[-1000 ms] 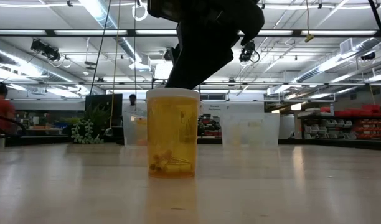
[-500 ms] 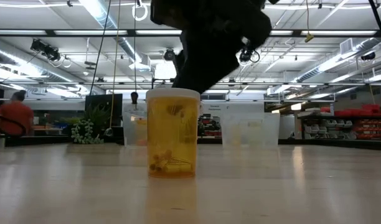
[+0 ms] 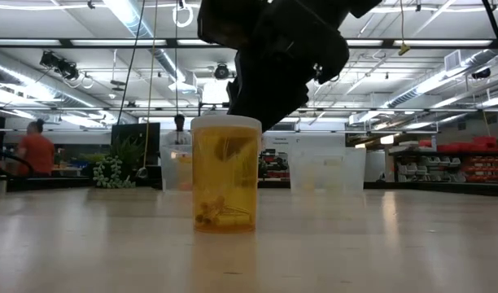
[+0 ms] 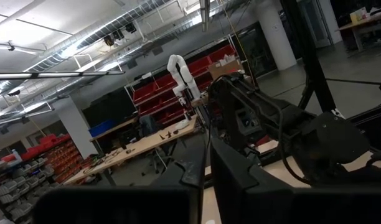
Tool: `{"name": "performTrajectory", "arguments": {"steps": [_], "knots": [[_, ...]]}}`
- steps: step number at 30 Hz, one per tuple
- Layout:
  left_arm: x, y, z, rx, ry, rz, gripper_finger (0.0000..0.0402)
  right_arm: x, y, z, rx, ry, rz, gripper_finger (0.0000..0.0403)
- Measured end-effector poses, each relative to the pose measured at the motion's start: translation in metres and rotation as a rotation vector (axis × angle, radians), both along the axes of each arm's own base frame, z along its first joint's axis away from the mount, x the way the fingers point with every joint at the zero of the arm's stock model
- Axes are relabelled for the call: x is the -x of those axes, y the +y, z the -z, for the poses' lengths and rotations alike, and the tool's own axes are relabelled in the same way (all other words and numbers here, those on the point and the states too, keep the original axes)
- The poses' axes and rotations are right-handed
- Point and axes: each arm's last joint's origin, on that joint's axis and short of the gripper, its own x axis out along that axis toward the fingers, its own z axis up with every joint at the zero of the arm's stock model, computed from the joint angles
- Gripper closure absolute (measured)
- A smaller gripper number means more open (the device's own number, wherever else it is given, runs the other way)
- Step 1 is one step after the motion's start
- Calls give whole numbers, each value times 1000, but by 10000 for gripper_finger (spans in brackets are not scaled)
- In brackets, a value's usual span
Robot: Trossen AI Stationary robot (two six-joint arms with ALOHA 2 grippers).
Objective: Pick and place medicine bottles into bin by pill shape (circle, oval)
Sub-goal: Put the small yellow pill bottle in the right transparent bin
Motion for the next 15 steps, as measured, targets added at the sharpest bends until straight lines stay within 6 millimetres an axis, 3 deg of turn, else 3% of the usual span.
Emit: {"name": "performTrajectory", "arguments": {"steps": [6, 15], "knots": [[0, 0, 0, 0, 0, 0, 367, 0, 0, 0, -3, 3, 5, 207], [0, 0, 0, 0, 0, 0, 367, -1, -4, 0, -3, 4, 12, 258]]}}
